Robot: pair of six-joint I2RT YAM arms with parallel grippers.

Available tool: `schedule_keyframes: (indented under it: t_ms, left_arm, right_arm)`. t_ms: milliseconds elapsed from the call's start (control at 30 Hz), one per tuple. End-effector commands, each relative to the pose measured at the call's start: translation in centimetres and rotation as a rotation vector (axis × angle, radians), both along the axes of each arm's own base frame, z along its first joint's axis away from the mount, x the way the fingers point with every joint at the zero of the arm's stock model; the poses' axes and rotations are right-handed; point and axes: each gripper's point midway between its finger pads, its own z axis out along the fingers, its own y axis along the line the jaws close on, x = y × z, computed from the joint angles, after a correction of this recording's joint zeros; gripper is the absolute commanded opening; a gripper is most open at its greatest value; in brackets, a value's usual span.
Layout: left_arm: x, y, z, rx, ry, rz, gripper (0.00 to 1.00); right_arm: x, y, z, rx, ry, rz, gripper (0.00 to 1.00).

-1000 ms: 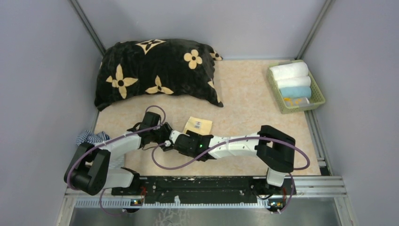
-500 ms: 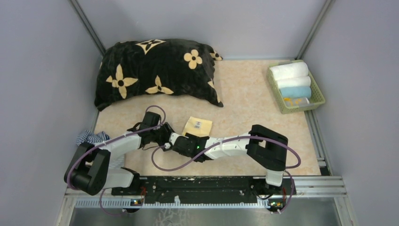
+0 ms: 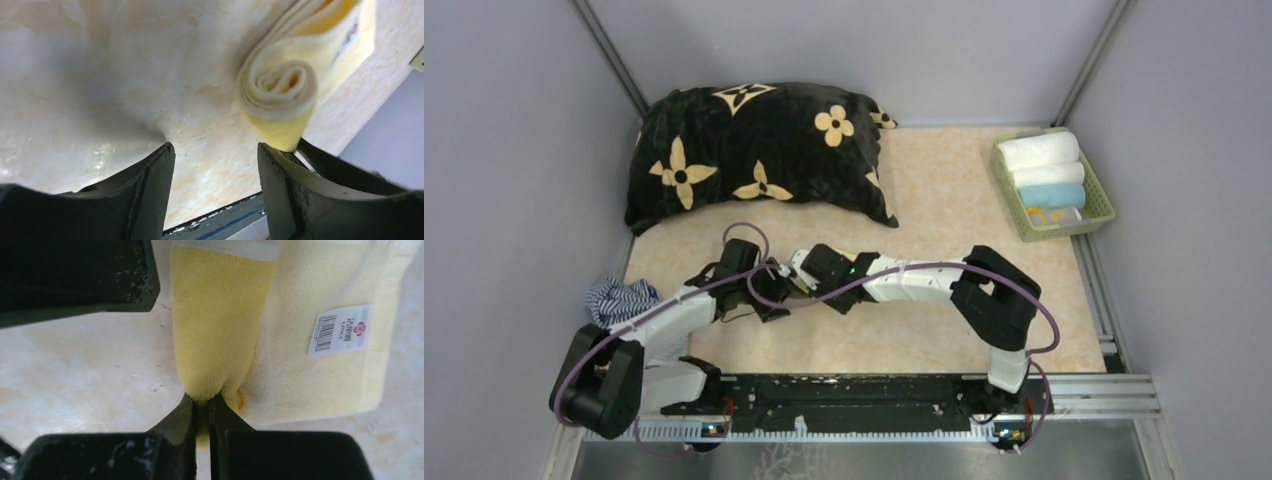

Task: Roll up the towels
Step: Roll the towel at the center of the board.

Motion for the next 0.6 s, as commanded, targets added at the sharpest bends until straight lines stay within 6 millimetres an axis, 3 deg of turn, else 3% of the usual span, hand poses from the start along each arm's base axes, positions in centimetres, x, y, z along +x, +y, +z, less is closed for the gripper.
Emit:
schedule_keyframes:
  t_ms: [0, 167, 367, 567]
  left_arm:
    - [-0.1, 1.4, 1.5, 0.049, -0.076, 0.018, 0.69]
    - [-0.5, 1.9, 3.3, 0.039, -0.125, 0.041, 0.71]
    - [-2.0, 1.4, 2.0, -0.030, -0.070, 0.061, 0.71]
    - [-1.3, 0.9, 2.0, -0.050, -0.079, 0.062, 0.70]
  right_arm:
    - [-5.1, 3.2, 0.0, 0.210, 0.480, 0.057, 0.00]
    - [-6.0, 4.4, 1.0, 0.372, 0.779, 0.027, 0.00]
    - [-6.0, 4.6, 0.4, 0.483, 1.080, -0.048, 0.00]
    - [-5.0, 4.2, 0.3, 0.556, 1.248, -0.118, 0.00]
